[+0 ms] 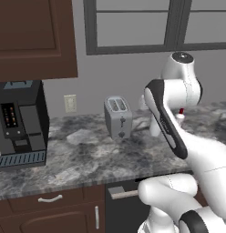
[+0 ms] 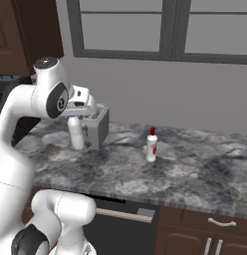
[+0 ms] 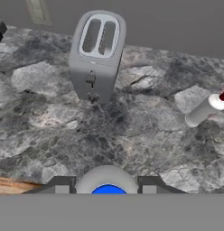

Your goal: Move the drinks to the dining counter.

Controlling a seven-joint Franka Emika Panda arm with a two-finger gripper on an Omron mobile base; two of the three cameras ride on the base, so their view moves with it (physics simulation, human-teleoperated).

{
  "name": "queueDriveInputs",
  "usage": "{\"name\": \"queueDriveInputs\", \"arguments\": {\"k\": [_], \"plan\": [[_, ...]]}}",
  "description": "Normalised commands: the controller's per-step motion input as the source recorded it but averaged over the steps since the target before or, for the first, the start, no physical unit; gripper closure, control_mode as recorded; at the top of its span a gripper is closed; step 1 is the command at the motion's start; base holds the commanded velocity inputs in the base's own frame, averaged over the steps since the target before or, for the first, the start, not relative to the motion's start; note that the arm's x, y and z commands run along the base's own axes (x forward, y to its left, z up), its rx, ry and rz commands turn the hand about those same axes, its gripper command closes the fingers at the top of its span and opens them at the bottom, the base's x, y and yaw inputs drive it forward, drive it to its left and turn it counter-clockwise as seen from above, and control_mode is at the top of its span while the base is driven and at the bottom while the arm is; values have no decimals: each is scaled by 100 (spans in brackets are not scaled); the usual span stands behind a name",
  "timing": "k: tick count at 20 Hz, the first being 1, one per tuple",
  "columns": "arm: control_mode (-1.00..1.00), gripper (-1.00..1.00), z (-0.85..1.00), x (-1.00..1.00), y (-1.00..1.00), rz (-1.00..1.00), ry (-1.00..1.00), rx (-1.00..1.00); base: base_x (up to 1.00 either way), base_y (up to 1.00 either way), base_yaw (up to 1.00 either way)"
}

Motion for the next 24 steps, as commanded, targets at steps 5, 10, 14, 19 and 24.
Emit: {"name": "queueDriveInputs", "arguments": {"k": [5, 10, 14, 19, 24], "plan": [[-100, 100, 79, -57, 0, -5, -3, 0, 0, 0, 0], [-100, 100, 83, -69, 0, -6, 0, 0, 0, 0, 0], [-100, 100, 49, -65, 0, -7, 0, 0, 0, 0, 0], [100, 100, 0, -8, -6, -8, 0, 0, -11, -8, -72], [100, 100, 0, 0, 0, 0, 0, 0, 0, 0, -100]]}}
